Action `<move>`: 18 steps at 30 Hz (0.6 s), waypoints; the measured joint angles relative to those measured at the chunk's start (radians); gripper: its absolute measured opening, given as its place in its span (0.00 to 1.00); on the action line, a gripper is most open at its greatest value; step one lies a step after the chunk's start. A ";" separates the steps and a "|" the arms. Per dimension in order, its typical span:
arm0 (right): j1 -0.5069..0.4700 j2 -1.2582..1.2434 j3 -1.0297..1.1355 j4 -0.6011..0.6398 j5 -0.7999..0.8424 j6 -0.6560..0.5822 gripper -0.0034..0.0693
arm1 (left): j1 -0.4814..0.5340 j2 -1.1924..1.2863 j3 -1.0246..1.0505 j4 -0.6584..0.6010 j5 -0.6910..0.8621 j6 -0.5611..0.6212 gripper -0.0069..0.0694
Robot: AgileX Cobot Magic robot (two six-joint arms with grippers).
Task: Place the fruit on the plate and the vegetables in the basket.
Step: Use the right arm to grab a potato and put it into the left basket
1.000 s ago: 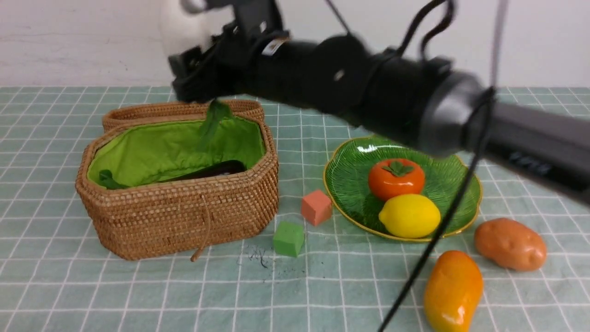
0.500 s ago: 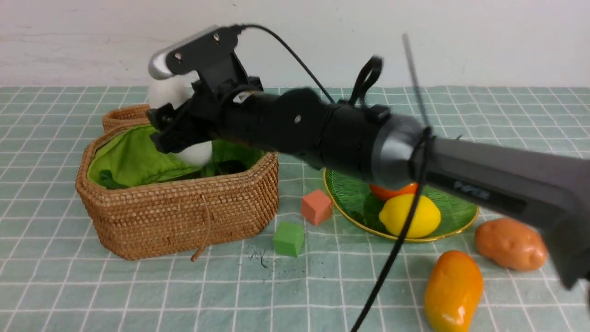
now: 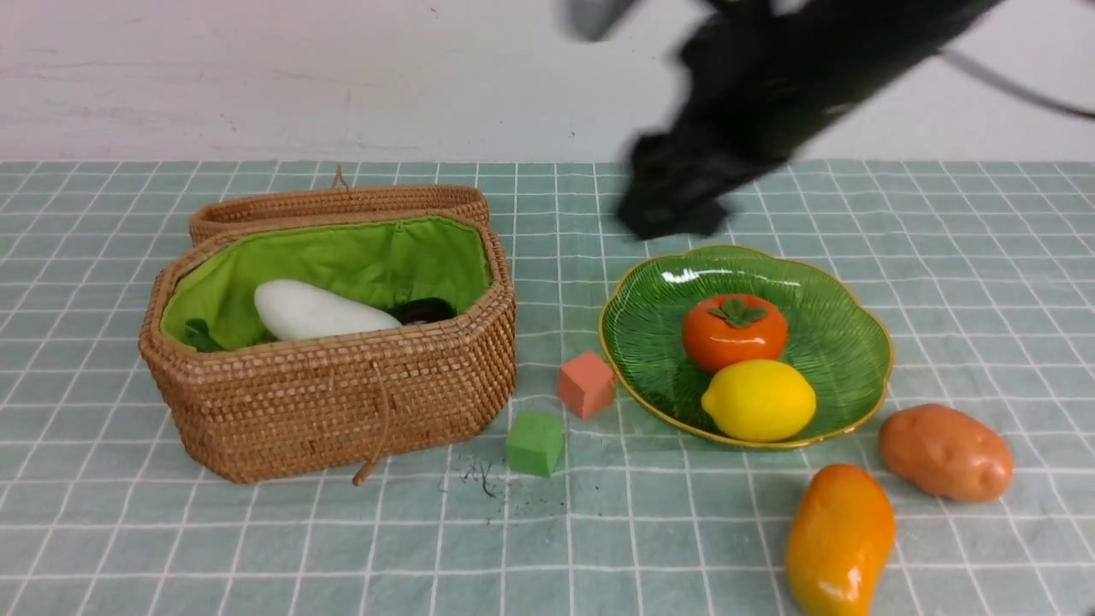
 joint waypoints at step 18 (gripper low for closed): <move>-0.477 0.084 0.467 0.089 -0.154 -0.175 0.91 | 0.000 0.000 0.000 0.001 0.000 0.000 0.30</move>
